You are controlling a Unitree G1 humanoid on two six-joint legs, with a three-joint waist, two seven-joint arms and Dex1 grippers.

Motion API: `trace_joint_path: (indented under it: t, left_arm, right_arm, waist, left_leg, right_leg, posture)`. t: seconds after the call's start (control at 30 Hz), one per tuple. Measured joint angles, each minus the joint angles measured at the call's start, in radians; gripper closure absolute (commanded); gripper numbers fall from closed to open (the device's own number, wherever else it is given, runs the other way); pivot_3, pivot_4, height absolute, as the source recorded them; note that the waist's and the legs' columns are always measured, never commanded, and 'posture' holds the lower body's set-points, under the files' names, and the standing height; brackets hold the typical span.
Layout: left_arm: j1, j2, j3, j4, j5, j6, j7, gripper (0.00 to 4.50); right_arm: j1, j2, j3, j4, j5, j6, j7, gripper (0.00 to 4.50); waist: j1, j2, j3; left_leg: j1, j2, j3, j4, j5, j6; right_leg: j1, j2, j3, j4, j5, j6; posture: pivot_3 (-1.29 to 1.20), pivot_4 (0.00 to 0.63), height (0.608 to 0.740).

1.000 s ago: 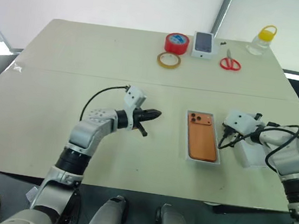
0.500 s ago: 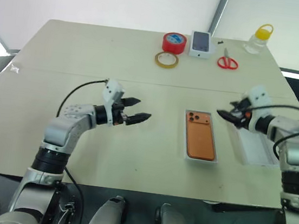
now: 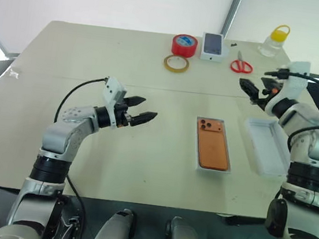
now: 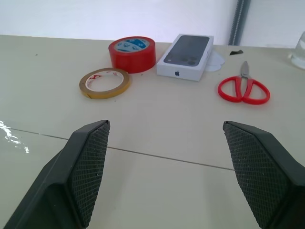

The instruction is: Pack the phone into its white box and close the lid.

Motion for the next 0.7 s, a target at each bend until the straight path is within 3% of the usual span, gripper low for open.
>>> trace_joint_path:
  t: [0.27,0.37,0.5,0.7]
  left_arm:
    - [0.002,-0.004,0.001,-0.024,-0.017,-0.003,0.005,0.51]
    - [0.032,0.027,0.001,-0.049,-0.016,-0.045,-0.024,0.51]
    - [0.107,0.112,0.008,-0.080,-0.023,-0.112,-0.131,0.51]
    - [0.130,0.166,0.015,-0.078,-0.044,-0.181,-0.252,0.51]
  right_arm:
    - [0.016,0.023,-0.008,-0.006,0.077,-0.009,0.044,0.54]
    - [0.056,-0.048,0.055,-0.013,0.047,-0.010,0.078,0.54]
    - [0.157,-0.221,0.154,-0.035,-0.020,0.052,0.135,0.54]
    - [0.204,-0.375,0.270,-0.215,-0.021,0.341,0.186,0.54]
  waist:
    - [0.000,0.000,0.000]
    - [0.001,0.000,0.000]
    - [0.005,0.003,0.001]
    - [-0.002,0.005,0.003]
  left_leg:
    - [0.000,0.000,0.000,0.000,0.000,0.001]
    - [0.000,0.000,0.000,0.000,0.000,0.001]
    - [0.000,0.000,0.001,-0.001,-0.003,0.004]
    - [0.000,0.001,0.001,-0.001,-0.003,0.006]
  right_leg:
    - [0.000,0.000,0.000,0.000,0.000,0.000]
    - [0.000,0.000,0.000,0.000,0.000,0.000]
    - [0.000,-0.001,0.000,-0.001,0.000,0.000]
    - [-0.001,0.000,0.000,0.000,0.000,-0.001]
  posture:
    - [0.00,0.150,0.740]
    - [0.00,0.150,0.740]
    - [0.00,0.150,0.740]
    - [0.00,0.150,0.740]
